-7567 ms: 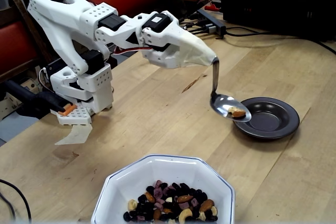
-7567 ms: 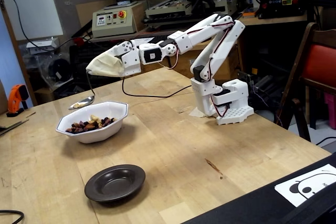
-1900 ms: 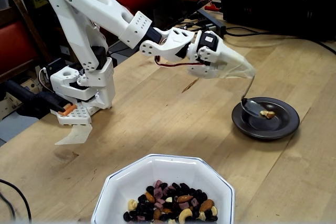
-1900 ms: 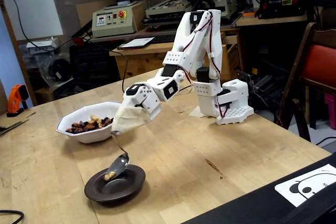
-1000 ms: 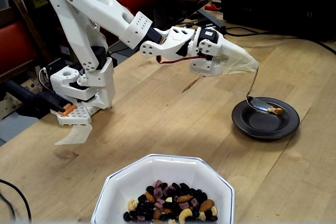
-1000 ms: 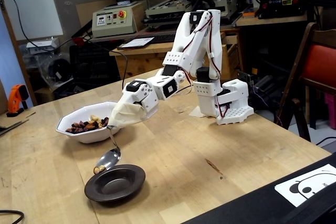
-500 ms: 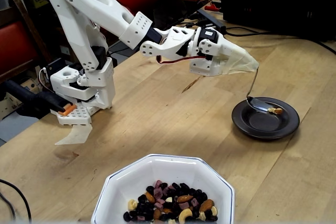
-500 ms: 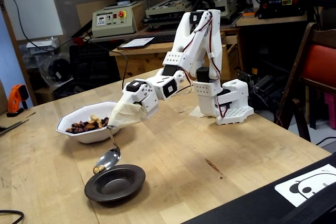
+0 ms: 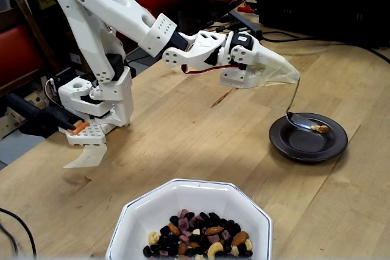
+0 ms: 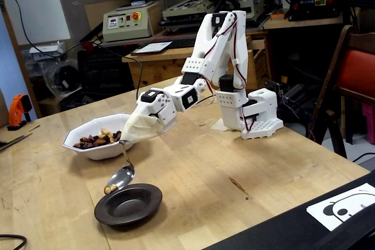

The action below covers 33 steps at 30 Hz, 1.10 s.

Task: Use spoon to transfer food from the white bowl to brown plate

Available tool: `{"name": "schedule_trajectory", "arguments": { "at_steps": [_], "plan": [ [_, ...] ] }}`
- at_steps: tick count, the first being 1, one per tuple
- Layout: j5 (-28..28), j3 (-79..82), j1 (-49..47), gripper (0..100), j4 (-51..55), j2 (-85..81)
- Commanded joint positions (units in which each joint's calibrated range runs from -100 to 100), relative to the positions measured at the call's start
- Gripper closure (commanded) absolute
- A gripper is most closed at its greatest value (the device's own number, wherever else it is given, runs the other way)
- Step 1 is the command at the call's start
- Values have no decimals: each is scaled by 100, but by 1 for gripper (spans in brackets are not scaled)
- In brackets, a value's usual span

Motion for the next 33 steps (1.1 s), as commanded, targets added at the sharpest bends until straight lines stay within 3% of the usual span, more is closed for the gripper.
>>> {"name": "schedule_trajectory", "arguments": {
  "at_steps": [1, 8, 33],
  "plan": [
    [59, -325, -19, 95, -132, -70],
    [405, -325, -19, 95, -100, -61],
    [532, -334, -389, 95, -148, -70]
  ]
}}
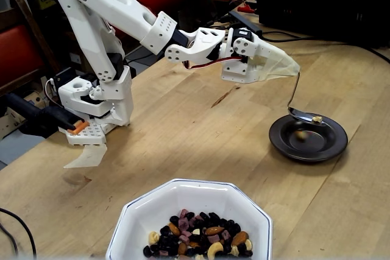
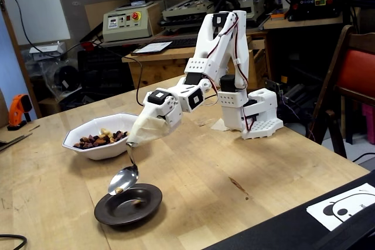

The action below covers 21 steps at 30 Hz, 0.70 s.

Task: Use spoon to transfer food from the white bowl to brown plate

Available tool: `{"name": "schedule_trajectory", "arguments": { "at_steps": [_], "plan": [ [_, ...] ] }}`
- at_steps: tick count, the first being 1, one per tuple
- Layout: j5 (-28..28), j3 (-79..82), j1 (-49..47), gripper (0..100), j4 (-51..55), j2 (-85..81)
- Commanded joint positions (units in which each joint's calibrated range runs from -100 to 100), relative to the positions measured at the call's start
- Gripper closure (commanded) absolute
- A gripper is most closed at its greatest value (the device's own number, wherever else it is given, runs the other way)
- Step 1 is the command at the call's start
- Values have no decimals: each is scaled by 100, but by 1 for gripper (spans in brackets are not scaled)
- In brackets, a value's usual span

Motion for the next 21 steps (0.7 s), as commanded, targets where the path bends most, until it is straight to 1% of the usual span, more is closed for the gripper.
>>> {"name": "schedule_trajectory", "arguments": {
  "at_steps": [1, 6, 15, 21],
  "plan": [
    [142, -334, -2, 95, -132, -70],
    [313, -334, 12, 95, -148, -70],
    [371, -334, 27, 95, -148, -70],
    [591, -325, 20, 95, -148, -70]
  ]
}}
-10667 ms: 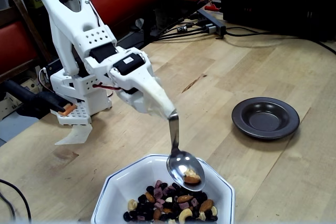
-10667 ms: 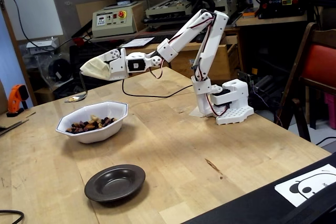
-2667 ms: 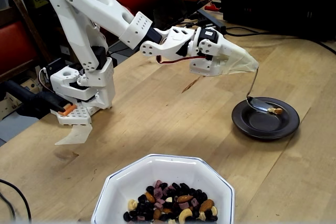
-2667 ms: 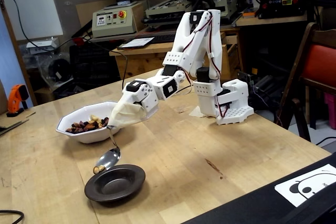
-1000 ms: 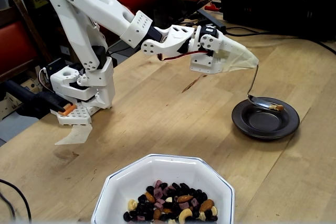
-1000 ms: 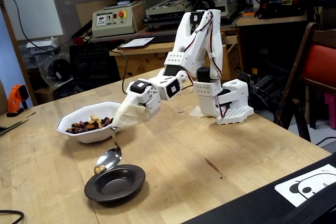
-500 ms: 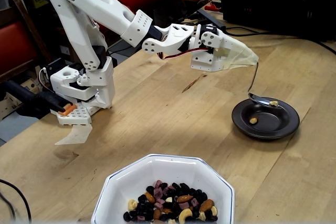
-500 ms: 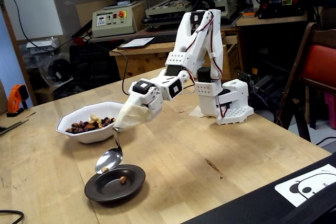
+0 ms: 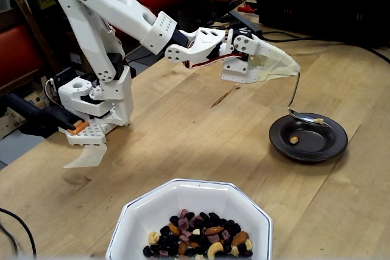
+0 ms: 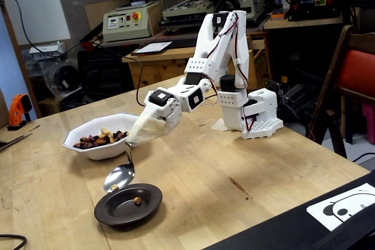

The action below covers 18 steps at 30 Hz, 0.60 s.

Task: Use spoon to transfer food from the white bowl to brown plate

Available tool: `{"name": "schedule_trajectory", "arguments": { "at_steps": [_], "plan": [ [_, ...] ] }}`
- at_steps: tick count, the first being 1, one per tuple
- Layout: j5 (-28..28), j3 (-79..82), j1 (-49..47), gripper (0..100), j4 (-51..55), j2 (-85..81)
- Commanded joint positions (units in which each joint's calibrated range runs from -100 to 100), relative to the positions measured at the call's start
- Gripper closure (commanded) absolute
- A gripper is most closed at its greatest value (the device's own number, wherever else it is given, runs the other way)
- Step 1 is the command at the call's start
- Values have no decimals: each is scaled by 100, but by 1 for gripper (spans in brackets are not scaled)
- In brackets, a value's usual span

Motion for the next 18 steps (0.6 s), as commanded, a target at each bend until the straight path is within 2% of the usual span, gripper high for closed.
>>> {"name": "schedule_trajectory", "arguments": {
  "at_steps": [1, 18],
  "plan": [
    [151, -325, 12, 95, -148, -70],
    [239, -325, 5, 95, -148, -95]
  ]
}}
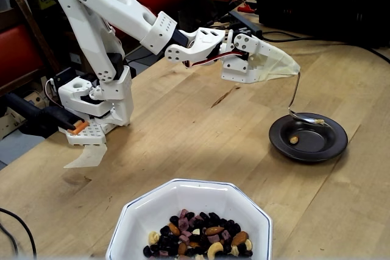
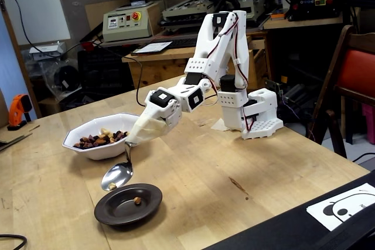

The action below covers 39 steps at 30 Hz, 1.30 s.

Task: Use spoon to transfer food from the white bowl to brown plate

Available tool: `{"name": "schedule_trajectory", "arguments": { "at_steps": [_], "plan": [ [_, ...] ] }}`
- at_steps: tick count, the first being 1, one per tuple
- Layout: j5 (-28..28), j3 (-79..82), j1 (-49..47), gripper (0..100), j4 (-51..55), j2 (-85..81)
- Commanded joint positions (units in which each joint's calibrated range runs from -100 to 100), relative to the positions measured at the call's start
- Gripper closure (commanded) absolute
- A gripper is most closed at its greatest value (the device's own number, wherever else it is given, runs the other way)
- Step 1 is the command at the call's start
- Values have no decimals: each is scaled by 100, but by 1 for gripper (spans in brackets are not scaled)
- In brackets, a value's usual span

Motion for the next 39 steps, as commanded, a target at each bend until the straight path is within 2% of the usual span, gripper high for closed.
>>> {"name": "schedule_trajectory", "arguments": {
  "at_steps": [1, 9, 26, 29, 33, 39],
  "plan": [
    [20, -325, 5, 95, -148, -95],
    [440, -325, -32, 95, -148, -121],
    [435, -352, -2, 95, -148, -130],
    [317, -414, 20, 95, -148, -130],
    [-142, -423, 79, 95, -148, -138],
    [-440, -423, 672, 95, -148, -172]
  ]
}}
